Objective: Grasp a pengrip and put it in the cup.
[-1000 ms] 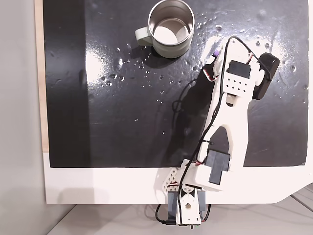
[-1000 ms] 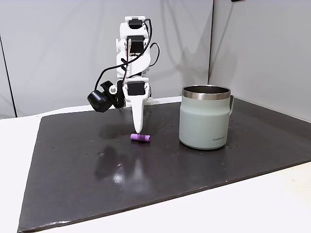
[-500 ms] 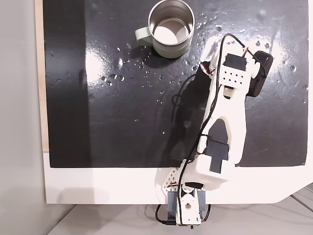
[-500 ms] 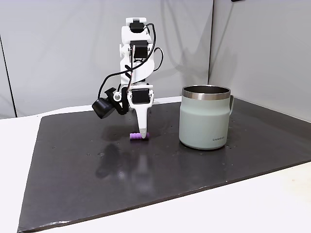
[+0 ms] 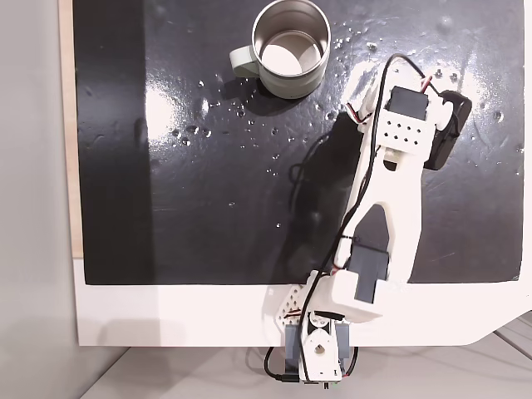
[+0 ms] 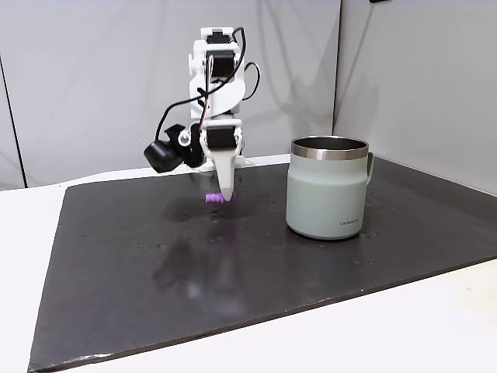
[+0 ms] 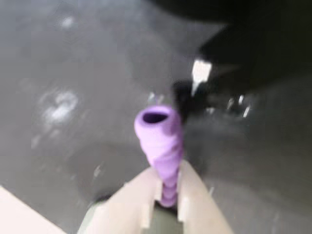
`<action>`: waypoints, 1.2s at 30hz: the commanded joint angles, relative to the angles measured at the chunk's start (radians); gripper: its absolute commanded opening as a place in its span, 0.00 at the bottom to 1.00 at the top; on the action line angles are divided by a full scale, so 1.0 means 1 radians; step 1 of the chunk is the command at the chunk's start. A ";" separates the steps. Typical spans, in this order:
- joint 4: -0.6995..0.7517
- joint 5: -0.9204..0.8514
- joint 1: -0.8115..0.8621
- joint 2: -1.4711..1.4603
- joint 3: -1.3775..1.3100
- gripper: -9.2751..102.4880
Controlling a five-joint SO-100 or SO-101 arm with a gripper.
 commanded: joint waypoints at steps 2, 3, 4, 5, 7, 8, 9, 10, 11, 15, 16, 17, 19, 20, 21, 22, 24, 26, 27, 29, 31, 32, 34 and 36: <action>0.135 0.018 -0.081 0.210 -0.127 0.08; 0.164 0.018 -0.097 0.241 -0.152 0.08; 0.192 0.018 -0.110 0.265 -0.183 0.08; 0.219 0.018 -0.124 0.281 -0.222 0.08; 0.262 0.017 -0.150 0.285 -0.321 0.08; 0.275 0.012 -0.161 0.275 -0.371 0.08; 0.290 0.009 -0.170 0.252 -0.431 0.08; 0.310 0.005 -0.179 0.221 -0.497 0.08; 0.328 0.002 -0.187 0.186 -0.566 0.08; 0.394 -0.008 -0.221 0.051 -0.813 0.08; 0.411 -0.008 -0.230 0.017 -0.870 0.08; 0.428 -0.006 -0.239 -0.018 -0.931 0.08; 0.476 0.000 -0.261 -0.104 -1.069 0.08; 0.483 0.002 -0.273 -0.124 -1.094 0.08; 0.479 0.002 -0.284 -0.127 -1.089 0.08; 0.476 0.006 -0.296 -0.130 -1.086 0.08; 0.471 0.005 -0.322 -0.132 -1.081 0.08; 0.460 0.006 -0.347 -0.133 -1.072 0.08; 0.457 0.005 -0.356 -0.138 -1.071 0.08; 0.449 0.003 -0.368 -0.150 -1.071 0.08; 0.439 0.002 -0.370 -0.161 -1.071 0.08; 0.434 0.002 -0.370 -0.166 -1.071 0.08; 0.430 0.000 -0.371 -0.173 -1.072 0.08; 0.433 -0.006 -0.380 -0.175 -1.072 0.09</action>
